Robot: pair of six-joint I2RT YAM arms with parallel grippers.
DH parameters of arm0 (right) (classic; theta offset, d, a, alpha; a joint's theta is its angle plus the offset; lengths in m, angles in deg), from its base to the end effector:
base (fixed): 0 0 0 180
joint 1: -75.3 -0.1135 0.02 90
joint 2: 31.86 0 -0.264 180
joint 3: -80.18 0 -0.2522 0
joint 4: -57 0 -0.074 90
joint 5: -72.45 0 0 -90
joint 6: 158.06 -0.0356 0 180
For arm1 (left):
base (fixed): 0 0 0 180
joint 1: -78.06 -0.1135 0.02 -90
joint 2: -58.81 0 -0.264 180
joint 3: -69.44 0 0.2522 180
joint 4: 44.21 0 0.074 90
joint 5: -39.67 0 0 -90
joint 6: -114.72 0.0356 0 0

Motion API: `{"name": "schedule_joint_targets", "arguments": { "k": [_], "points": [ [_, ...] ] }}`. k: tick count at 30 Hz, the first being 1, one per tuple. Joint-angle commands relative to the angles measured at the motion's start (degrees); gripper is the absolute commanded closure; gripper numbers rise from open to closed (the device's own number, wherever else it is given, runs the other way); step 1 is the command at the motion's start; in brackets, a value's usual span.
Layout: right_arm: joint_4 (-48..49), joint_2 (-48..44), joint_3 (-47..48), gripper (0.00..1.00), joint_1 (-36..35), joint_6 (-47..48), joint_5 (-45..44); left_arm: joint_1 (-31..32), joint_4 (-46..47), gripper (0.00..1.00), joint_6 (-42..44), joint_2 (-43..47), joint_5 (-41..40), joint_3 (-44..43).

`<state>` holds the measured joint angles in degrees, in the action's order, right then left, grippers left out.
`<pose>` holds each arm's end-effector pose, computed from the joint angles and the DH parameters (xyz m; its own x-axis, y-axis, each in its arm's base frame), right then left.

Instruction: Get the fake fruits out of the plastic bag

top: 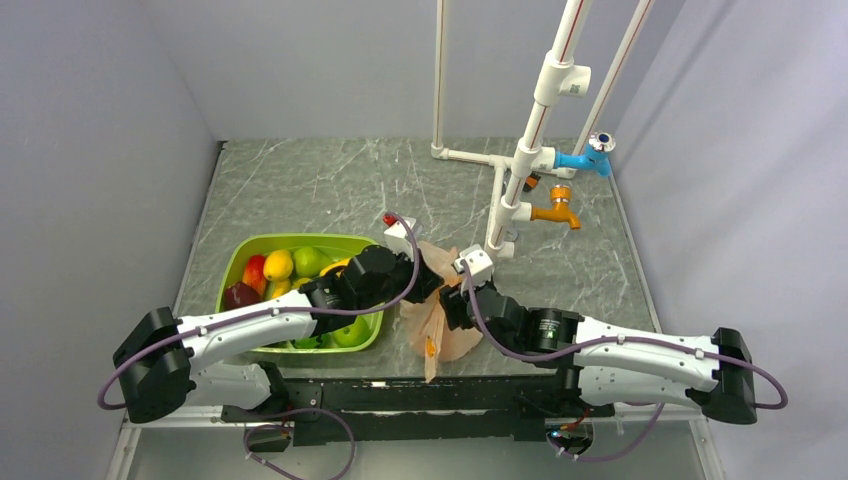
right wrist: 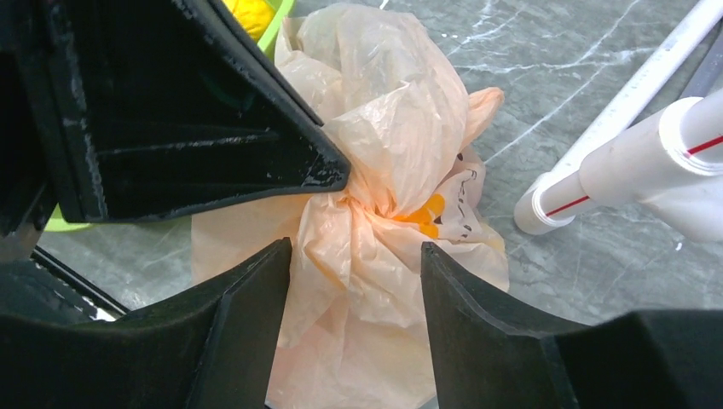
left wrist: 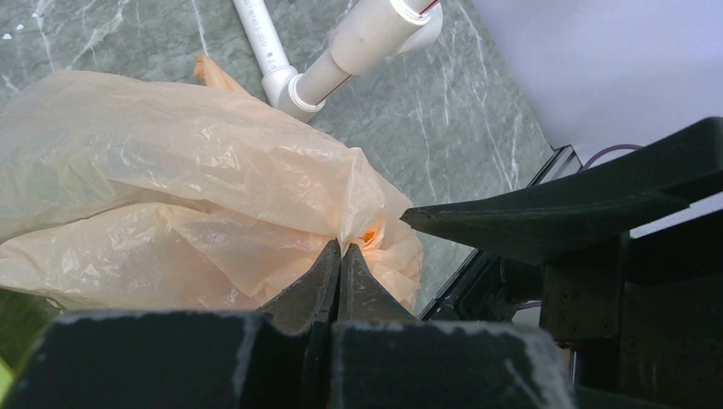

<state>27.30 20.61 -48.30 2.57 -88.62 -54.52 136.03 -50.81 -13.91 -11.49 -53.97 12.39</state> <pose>0.0797 0.1841 0.2665 -0.3557 -0.1990 -0.9132 -0.5174 0.8556 0.0151 0.1502 -0.2358 0.2671 -0.6491 -0.1372 -0.7482 0.5238 0.6327 -0.5704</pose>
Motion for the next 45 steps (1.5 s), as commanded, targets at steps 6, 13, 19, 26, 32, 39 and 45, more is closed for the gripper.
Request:
{"name": "schedule_joint_targets", "arguments": {
  "k": [6, 13, 19, 26, 32, 39, 45],
  "points": [
    [3.36, -1.22, -1.64, 0.73, 3.85, -3.6, 0.99, 0.6, 0.76, 1.0, -0.71, 2.65, -0.84, -1.65],
    [0.5, -6.92, -5.65, 0.97, 6.15, -10.14, 3.02, 0.56, -3.62, 1.0, -1.01, 6.03, -7.19, -1.68],
    [-5.85, -16.02, -9.15, 1.0, 6.21, -17.53, -1.2, 0.56, -5.78, 1.0, -3.87, 8.63, -13.51, 1.47],
    [-6.66, -28.34, -13.71, 1.0, 6.2, -18.22, 0.05, 0.49, -9.26, 1.0, -3.63, 11.29, -16.7, 3.45],
    [-7.53, -24.14, -8.78, 0.94, 6.18, -12.26, 4.24, 0.48, -9.9, 1.0, -2.06, 9.22, -12.74, 0.93],
    [-6.2, -17.02, 0.09, 0.4, 6.25, -1.77, 10.1, 0.52, -8.2, 1.0, -2.09, 6.93, -9.56, -0.23],
    [-2.96, -10.46, 3.2, 0.21, 6.24, 2.52, 13.44, 0.47, -8.99, 1.0, -1.05, 6.01, -8.03, -1.44]
  ]
}}
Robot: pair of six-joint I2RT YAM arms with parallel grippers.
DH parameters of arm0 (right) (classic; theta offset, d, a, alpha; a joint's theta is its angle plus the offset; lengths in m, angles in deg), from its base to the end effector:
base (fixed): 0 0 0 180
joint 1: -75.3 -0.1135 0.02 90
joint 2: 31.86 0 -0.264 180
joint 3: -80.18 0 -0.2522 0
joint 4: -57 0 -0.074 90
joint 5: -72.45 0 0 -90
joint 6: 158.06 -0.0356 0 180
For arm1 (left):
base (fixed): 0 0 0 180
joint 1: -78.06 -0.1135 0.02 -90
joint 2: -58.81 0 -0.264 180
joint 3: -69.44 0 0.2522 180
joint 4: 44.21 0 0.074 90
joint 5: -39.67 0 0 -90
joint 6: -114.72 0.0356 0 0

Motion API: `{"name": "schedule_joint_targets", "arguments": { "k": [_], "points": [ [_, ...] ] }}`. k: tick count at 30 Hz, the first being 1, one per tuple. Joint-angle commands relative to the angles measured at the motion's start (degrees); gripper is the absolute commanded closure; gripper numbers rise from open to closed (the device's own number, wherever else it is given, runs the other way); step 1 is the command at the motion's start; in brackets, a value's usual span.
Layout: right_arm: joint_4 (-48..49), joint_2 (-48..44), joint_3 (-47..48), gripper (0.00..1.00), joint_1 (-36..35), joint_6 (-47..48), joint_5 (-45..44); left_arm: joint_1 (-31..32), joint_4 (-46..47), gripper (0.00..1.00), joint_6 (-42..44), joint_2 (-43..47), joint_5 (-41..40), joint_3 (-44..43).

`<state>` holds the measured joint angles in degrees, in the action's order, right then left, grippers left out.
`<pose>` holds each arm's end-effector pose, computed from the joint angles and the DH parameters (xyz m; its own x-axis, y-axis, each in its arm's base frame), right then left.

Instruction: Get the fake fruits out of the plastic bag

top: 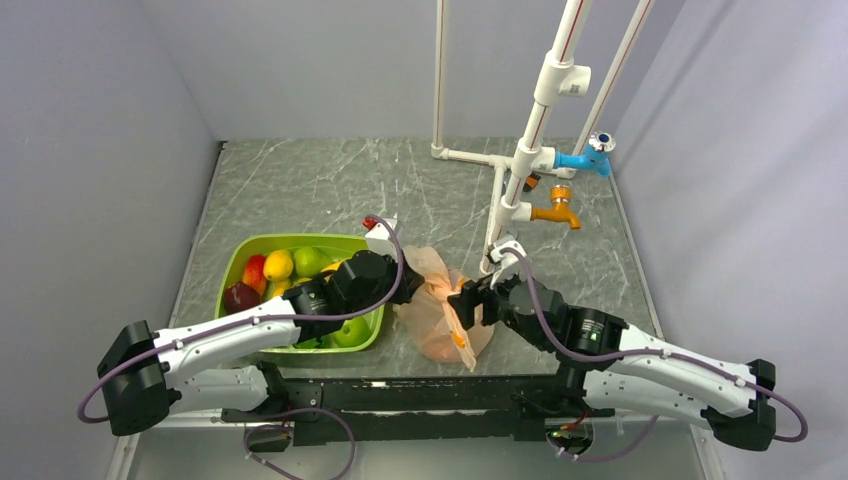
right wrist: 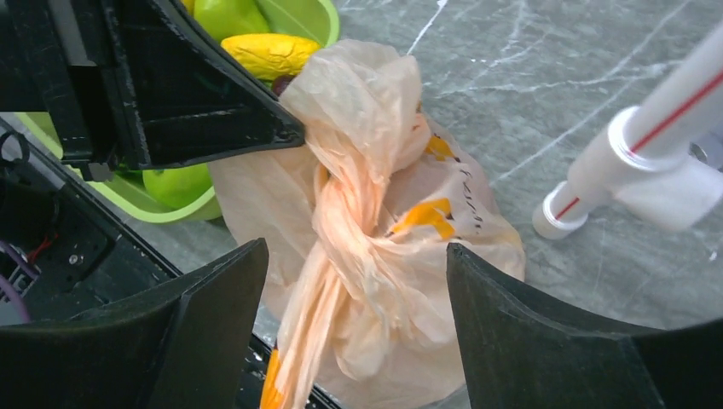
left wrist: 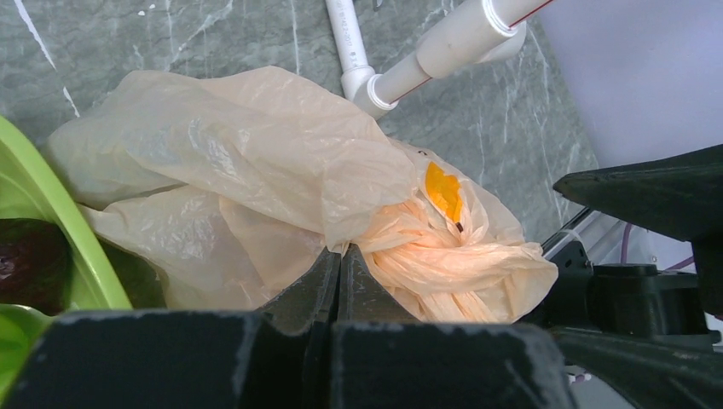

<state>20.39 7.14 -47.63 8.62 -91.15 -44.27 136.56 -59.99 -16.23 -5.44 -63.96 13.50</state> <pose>0.0770 0.1383 0.2951 -0.4024 -0.0485 -0.9142 -0.5426 0.8169 0.1955 0.1399 -0.2122 0.2705 -0.6305 -0.1902 -0.7525 0.4012 0.7502 -0.5257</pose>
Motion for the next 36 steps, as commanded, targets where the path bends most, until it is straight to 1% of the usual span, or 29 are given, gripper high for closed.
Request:
{"name": "schedule_joint_targets", "arguments": {
  "k": [1, 3, 6, 9, 11, 17, 21, 24, 27, 30, 32, 35, 36],
  "points": [
    [4.56, 4.0, 2.71, 0.21, 0.16, 5.07, 3.9, -0.05, 0.3, 1.0, 1.23, 0.12, 2.08, -2.52],
    [6.43, 6.18, 3.22, 0.23, 0.14, 5.72, 6.14, 0.0, 0.53, 1.0, 1.22, 0.39, 2.36, -2.56],
    [6.74, 11.13, 5.21, 0.3, 0.15, 7.43, 6.8, 0.0, -0.19, 1.0, 1.22, 0.26, 2.66, -3.28],
    [6.13, 14.16, 6.39, 0.4, 0.07, 7.82, 4.61, -0.05, 1.29, 1.0, 0.92, 0.41, 3.1, -2.41],
    [6.68, 14.37, 6.09, 0.44, 0.06, 7.93, 3.21, -0.03, 1.46, 1.0, 0.72, 0.52, 3.13, -2.32],
    [9.4, 14.7, 4.03, 0.51, 0.06, 8.86, 4.25, -0.05, -0.22, 1.0, 1.43, 1.09, 2.75, -3.63],
    [8.73, 16.74, 4.15, 0.51, 0.11, 7.75, 0.52, -0.05, -1.9, 1.0, 2.22, 1.69, 1.55, -5.07],
    [9.04, 17.81, 4.28, 0.51, 0.06, 7.88, 0.18, -0.03, -2.11, 1.0, 2.19, 1.88, 1.91, -5.61],
    [9.38, 18.91, 3.5, 0.54, 0.08, 7.38, -0.77, -0.03, -0.8, 1.0, 2.1, 2.05, 2.78, -4.88],
    [8.54, 19.17, 3.33, 0.63, 0.17, 6.03, -2.75, -0.05, -1.81, 1.0, 1.59, 2.55, 1.97, -4.54],
    [8.56, 18.15, 2.96, 0.72, 0.07, 5.72, -3.39, -0.03, -2.43, 1.0, 1.49, 3.12, 1.3, -4.42],
    [8.68, 14.8, 1.69, 0.84, 0.05, 4.73, -4.43, -0.01, -2.42, 1.0, 1.12, 4.49, 0.0, -3.44],
    [8.68, 13.44, 0.59, 0.86, 0.08, 4.1, -5.11, -0.05, -1.76, 1.0, 0.81, 5.0, -0.55, -2.58]
  ]
}}
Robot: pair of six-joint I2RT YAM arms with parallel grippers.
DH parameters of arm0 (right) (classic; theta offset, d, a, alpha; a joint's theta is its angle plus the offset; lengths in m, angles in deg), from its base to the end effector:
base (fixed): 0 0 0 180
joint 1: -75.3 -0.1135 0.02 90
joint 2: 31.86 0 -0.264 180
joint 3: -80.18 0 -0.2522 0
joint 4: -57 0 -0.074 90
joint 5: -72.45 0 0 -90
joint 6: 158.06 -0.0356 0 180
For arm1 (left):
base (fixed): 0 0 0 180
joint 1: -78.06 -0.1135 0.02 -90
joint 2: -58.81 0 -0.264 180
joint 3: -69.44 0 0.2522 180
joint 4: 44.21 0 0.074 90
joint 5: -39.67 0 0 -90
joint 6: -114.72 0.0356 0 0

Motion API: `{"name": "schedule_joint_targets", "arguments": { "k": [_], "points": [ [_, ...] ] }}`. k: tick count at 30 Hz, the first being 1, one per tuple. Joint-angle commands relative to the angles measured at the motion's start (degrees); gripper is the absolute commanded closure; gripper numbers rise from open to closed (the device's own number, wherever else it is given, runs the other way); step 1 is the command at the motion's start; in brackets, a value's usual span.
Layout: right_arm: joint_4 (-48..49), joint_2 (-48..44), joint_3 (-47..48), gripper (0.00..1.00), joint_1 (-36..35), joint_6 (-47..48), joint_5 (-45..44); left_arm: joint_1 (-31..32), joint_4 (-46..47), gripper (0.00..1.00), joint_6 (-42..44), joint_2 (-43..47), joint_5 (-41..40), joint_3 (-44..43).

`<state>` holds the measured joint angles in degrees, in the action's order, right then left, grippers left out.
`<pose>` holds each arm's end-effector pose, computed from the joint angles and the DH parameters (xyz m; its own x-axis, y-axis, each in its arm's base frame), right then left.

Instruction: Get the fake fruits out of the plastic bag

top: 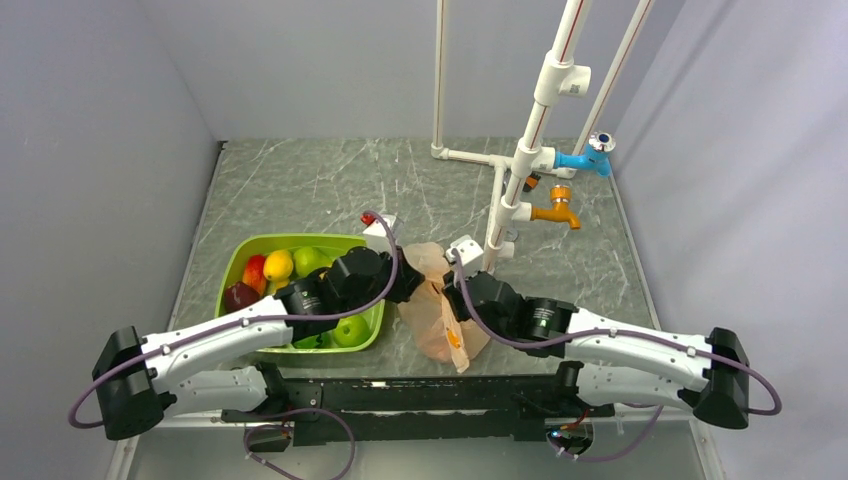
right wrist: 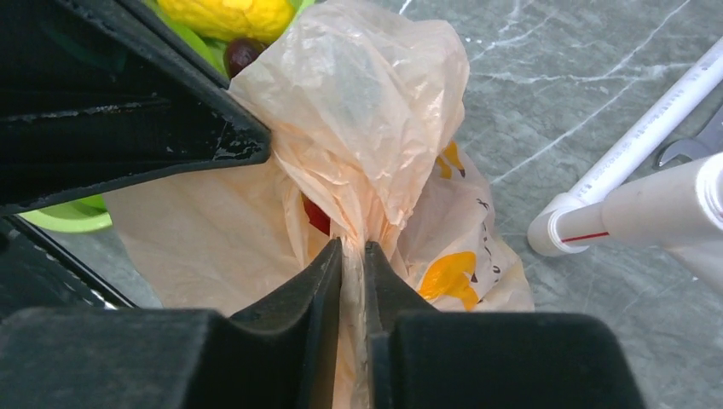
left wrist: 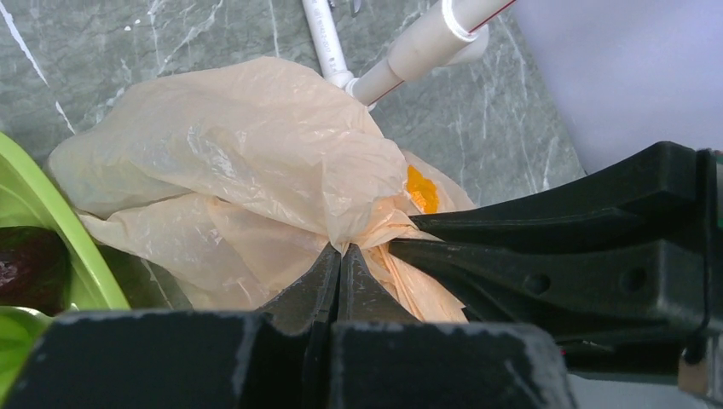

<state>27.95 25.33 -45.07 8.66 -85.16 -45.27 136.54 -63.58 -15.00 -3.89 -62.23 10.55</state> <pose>0.1020 0.1944 0.2695 -0.3907 -0.2481 -0.8865 -0.5655 0.8245 0.0185 0.1373 -0.2098 0.2885 -0.6280 -0.1721 -0.7590 0.4339 0.7322 -0.5250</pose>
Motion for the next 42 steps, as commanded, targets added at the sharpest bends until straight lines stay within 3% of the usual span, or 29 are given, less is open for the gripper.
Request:
{"name": "schedule_joint_targets", "arguments": {
  "k": [1, 5, 13, 18, 19, 23, 25, 28, 33, 37, 42],
  "points": [
    [0.9, -6.07, -2.58, 0.88, 0.06, -2.77, -4.98, -0.03, 1.98, 1.0, -0.98, 4.0, -2.89, 1.18],
    [-1.37, -13.1, -5.75, 0.99, 0.09, -7.55, -8.91, -0.03, 0.41, 1.0, -3.47, 6.46, -7.34, 3.19],
    [-5.32, -32.86, -12.32, 1.0, 0.1, -16.48, -16.3, -0.03, -0.65, 1.0, -9.02, 10.55, -12.41, 9.87],
    [0.96, -39.01, -15.4, 1.0, 0.13, -10.81, -13.37, 0.0, 1.09, 1.0, -4.92, 10.88, -7.26, 9.2],
    [0.89, -37.52, -14.93, 1.0, 0.17, -10.23, -13.22, -0.03, 1.72, 0.95, -3.59, 10.67, -4.93, 8.65],
    [-2.44, -30.83, -11.73, 1.0, 0.17, -12.28, -14.99, -0.03, -2.15, 0.6, 0.42, 8.82, -1.91, 3.09],
    [-2.09, -29.39, -11.11, 1.0, 0.19, -11.54, -13.85, -0.01, -5.56, 0.39, 3.22, 7.69, -1.27, -1.74],
    [-0.23, -29.3, -11.43, 1.0, 0.19, -9.29, -9.63, 0.04, -11.15, 0.18, 8.56, 4.58, -1.24, -11.08],
    [-2.31, -31.67, -11.68, 1.0, 0.26, -10.13, -10.26, 0.01, -19.2, 0.11, 18.89, -5.65, -0.55, -24.47],
    [-3.35, -34.04, -11.94, 1.0, 0.16, -10.44, -9.67, -1.05, -25.38, 0.09, 20.45, -15.62, 2.28, -33.19],
    [-5.07, -34.22, -11.56, 1.0, 0.23, -11.7, -9.36, -1.0, -26.38, 0.06, 20.1, -22.47, 4.5, -35.15]
  ]
}}
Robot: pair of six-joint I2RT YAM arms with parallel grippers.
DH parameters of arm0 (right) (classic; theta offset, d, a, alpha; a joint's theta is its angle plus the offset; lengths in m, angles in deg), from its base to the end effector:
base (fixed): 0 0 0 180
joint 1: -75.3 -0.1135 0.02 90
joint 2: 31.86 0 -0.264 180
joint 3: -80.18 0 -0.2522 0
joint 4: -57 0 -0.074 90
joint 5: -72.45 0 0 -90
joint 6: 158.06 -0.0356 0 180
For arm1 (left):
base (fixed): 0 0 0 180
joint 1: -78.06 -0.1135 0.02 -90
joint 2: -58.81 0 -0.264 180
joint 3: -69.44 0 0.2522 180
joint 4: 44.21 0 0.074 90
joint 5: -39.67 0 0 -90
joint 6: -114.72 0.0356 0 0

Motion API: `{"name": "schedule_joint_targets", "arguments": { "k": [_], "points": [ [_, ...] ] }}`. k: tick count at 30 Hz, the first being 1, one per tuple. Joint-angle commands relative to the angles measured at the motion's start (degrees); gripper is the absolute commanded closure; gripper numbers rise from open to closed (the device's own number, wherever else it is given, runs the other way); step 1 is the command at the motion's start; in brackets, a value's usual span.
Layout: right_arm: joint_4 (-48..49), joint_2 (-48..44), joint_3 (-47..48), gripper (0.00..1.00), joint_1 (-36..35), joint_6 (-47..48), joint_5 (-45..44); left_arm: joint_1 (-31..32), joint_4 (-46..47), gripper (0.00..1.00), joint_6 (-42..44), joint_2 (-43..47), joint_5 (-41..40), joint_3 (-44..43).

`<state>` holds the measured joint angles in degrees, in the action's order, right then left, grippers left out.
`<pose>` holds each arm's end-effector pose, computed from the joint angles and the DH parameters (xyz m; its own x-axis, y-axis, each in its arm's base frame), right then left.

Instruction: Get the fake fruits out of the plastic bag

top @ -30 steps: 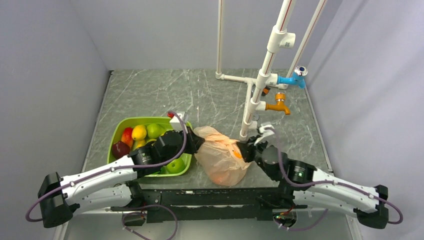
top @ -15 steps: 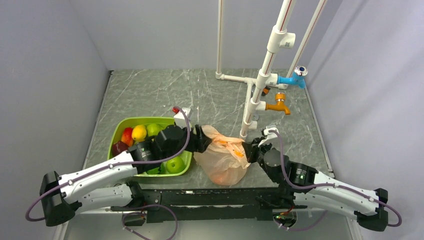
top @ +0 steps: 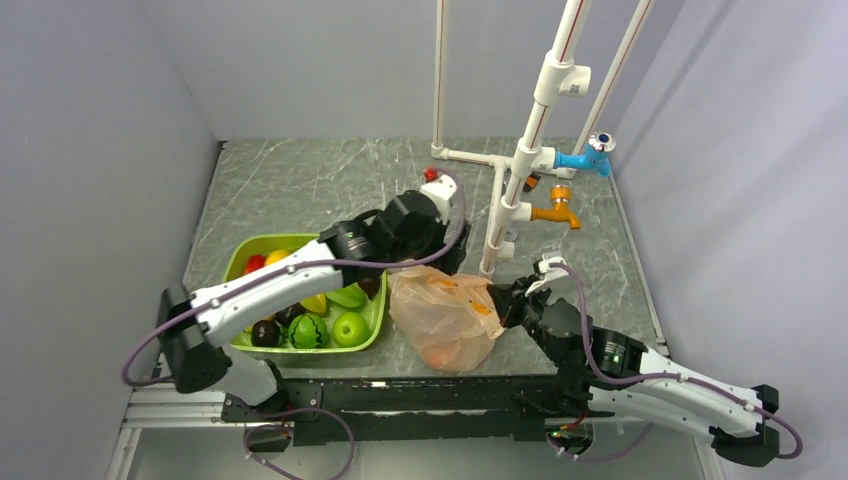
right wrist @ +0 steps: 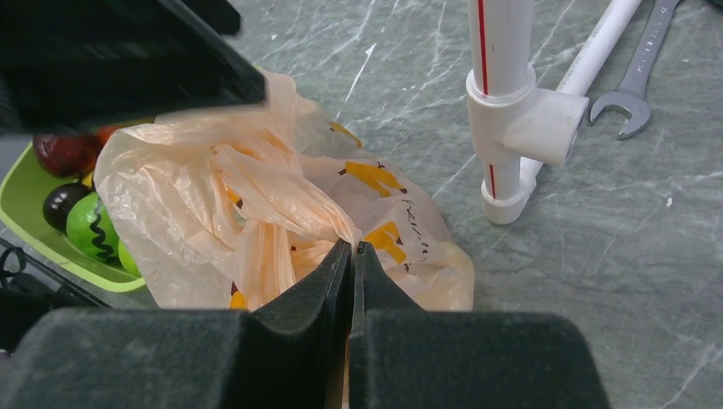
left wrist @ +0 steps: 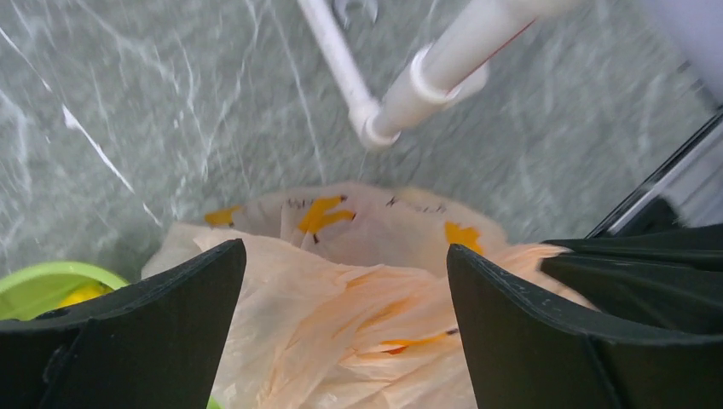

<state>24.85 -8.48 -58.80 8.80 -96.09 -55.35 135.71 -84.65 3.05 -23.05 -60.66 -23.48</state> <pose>0.0666 0.0985 0.2691 -0.3175 0.2010 -0.9267 -0.3838 0.8664 0.3194 0.1794 -0.2713 0.3697 -0.5200 0.1420 -0.8423 0.5977 0.7649 -0.2400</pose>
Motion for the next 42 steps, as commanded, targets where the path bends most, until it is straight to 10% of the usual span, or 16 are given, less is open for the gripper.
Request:
{"name": "schedule_joint_targets", "arguments": {
  "k": [1, 13, 21, 30, 42],
  "points": [
    [-2.44, -0.7, 2.15, 1.0, 0.05, -1.24, 0.65, -0.17, -4.53, 0.06, 1.5, -3.34, 2.92, -0.1],
    [-3.09, 0.31, 2.86, 1.0, 0.08, -0.62, 0.87, -0.16, 3.53, 0.38, -3.04, 0.21, 4.87, 11.07],
    [-4.03, -0.72, 1.77, 1.0, 0.05, -3.65, -1.39, -0.26, 3.65, 1.0, -3.02, 4.1, -3.06, 11.34],
    [-5.01, -0.56, 1.63, 0.98, 0.0, -3.68, -1.57, -0.25, 7.65, 1.0, -16.25, 13.52, -15.05, 18.5],
    [-1.76, 2.36, 5.33, 0.53, 0.05, 3.55, 4.31, -0.87, 26.95, 1.0, -21.24, 26.92, -4.89, 34.21]
  ]
}}
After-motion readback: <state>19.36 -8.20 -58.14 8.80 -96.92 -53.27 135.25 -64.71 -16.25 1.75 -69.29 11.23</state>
